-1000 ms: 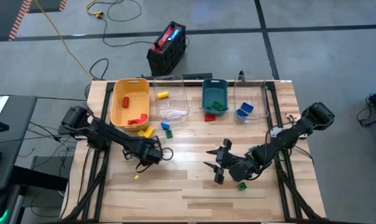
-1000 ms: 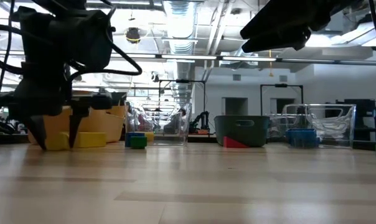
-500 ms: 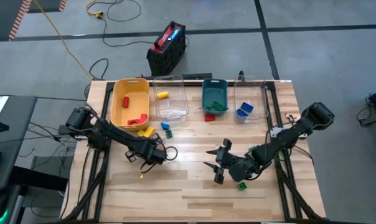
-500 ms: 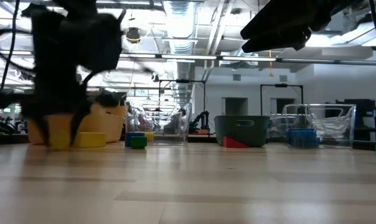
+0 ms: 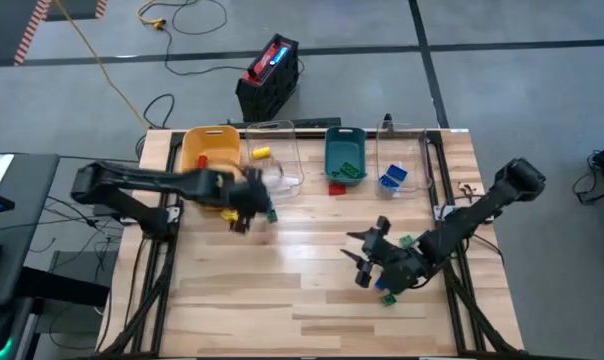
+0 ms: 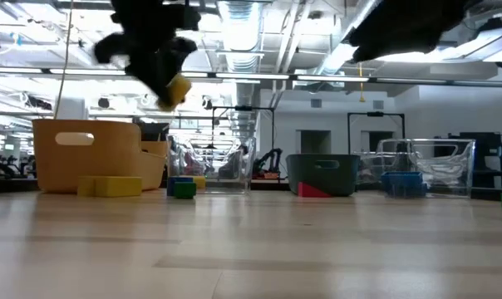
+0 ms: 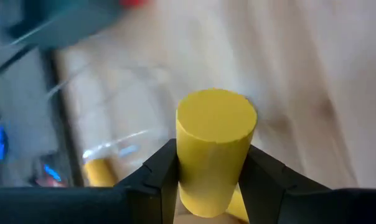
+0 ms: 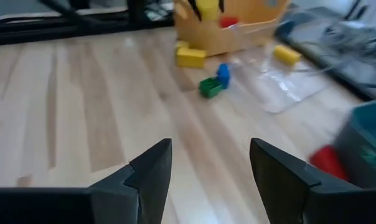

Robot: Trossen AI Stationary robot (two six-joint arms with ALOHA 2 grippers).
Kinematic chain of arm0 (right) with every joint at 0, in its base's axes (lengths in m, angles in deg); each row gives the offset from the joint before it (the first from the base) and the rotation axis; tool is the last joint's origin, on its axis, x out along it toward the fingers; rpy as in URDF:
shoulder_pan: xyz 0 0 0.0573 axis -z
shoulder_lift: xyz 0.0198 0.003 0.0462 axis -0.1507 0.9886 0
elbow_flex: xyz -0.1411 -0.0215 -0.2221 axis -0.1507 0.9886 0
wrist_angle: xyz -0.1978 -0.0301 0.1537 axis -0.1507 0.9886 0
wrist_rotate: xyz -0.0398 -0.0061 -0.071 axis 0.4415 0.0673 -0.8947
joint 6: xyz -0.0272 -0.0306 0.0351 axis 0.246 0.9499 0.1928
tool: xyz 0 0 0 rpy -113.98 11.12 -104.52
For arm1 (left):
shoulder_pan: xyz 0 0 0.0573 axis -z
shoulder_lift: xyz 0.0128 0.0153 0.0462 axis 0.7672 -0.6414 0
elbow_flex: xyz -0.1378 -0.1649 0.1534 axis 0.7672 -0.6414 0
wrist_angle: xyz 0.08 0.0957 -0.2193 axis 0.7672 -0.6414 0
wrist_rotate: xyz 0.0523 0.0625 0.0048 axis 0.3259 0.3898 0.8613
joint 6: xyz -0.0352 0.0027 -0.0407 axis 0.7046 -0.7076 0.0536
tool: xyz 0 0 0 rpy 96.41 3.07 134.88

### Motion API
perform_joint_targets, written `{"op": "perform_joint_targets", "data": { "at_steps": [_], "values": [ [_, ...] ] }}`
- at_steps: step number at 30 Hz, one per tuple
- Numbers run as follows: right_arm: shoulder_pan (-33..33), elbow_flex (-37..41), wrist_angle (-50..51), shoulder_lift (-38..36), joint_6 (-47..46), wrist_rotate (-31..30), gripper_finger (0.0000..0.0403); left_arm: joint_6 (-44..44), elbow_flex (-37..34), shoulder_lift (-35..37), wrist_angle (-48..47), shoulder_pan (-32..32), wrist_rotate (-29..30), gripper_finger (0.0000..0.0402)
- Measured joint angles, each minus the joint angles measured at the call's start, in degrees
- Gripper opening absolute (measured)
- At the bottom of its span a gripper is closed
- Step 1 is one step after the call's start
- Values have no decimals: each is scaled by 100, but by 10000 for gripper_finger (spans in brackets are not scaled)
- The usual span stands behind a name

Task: Sort blocks
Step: Put the yellow block into the left transparent bin

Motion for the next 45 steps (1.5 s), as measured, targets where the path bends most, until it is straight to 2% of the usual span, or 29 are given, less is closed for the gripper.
{"op": "perform_joint_targets", "data": {
  "at_steps": [3, 7, 13, 18, 21, 27, 30, 33, 39, 42, 45],
  "values": [
    [-172, 0, 492, -231, -437, -457, 230, 455, 32, 182, 181, -705, -362, 124],
    [-139, 2, 1092, -670, -653, -538, 230, 770, 265, -48, 198, -1399, -855, 124],
    [40, 2, 1237, -866, -508, -546, 230, 904, 804, -1120, 304, -2054, -1252, 124],
    [30, 2, 1452, -755, -552, -491, 230, 1057, 1129, -2083, -87, -2480, -1399, 124],
    [-73, 3, 1693, -741, -732, -472, 230, 1191, 1234, -2426, -216, -2600, -1498, 130],
    [-196, 4, 1827, -770, -913, -476, 230, 1071, 1304, -2533, -339, -2536, -1608, 272],
    [-220, 4, 1804, -772, -915, -480, 230, 1027, 1490, -2462, -503, -2486, -1518, 306],
    [-220, 4, 1802, -771, -938, -480, 230, 933, 1708, -2194, -482, -2332, -1499, 307],
    [-229, 4, 1804, -771, -1111, -480, 230, 466, 1757, -1243, -107, -1558, -986, 272],
    [-263, 96, 1659, -763, -1129, -523, 230, 534, 1739, -882, -247, -971, -883, 258],
    [-303, 272, 1376, -727, -1176, -583, 230, 715, 1520, -683, -351, -185, -415, 252]
  ]
}}
